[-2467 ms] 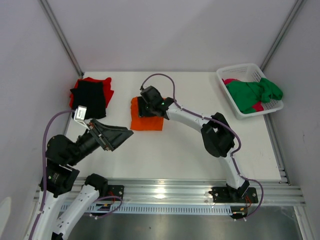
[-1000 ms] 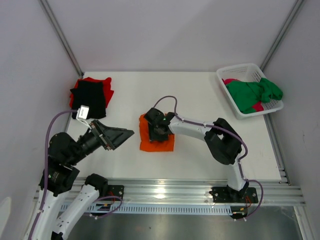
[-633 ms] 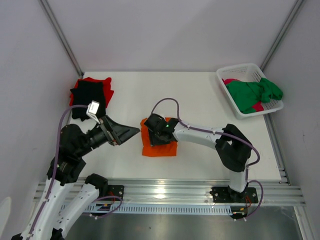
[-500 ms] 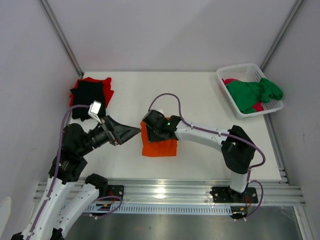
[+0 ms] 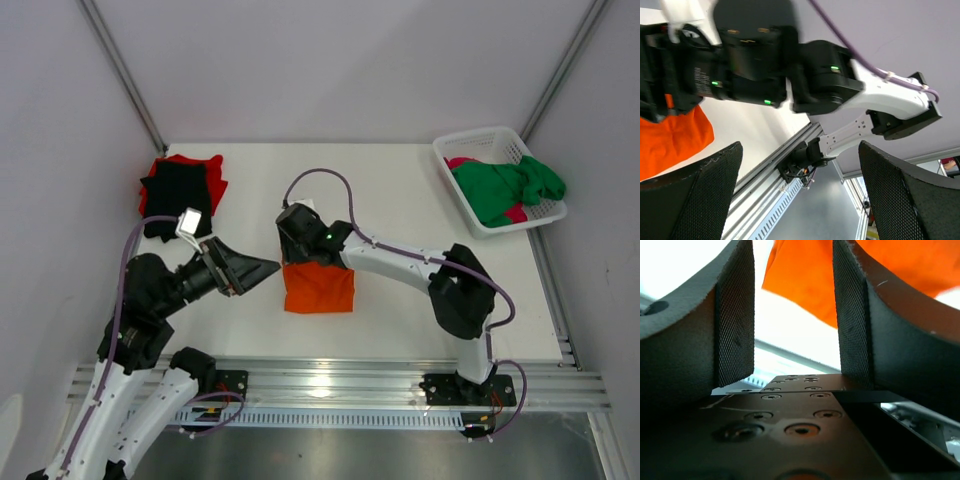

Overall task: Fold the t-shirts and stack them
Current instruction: Smooth out wrinkles on the folded tshirt

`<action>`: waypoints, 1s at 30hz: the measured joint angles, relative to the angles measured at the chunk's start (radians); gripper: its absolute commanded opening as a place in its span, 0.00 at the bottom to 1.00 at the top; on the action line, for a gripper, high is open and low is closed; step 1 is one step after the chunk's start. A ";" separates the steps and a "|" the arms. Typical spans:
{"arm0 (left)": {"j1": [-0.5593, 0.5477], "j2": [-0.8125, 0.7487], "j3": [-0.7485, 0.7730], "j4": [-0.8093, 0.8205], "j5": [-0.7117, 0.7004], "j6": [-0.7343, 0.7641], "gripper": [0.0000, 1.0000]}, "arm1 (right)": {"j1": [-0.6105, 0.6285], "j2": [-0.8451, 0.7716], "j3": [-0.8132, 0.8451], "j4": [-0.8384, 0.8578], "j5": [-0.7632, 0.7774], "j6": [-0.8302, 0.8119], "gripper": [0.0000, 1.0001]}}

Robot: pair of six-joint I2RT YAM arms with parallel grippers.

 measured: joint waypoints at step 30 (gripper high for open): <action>0.000 -0.085 -0.031 -0.077 -0.036 0.002 0.99 | -0.076 0.203 0.011 0.123 0.000 -0.030 0.53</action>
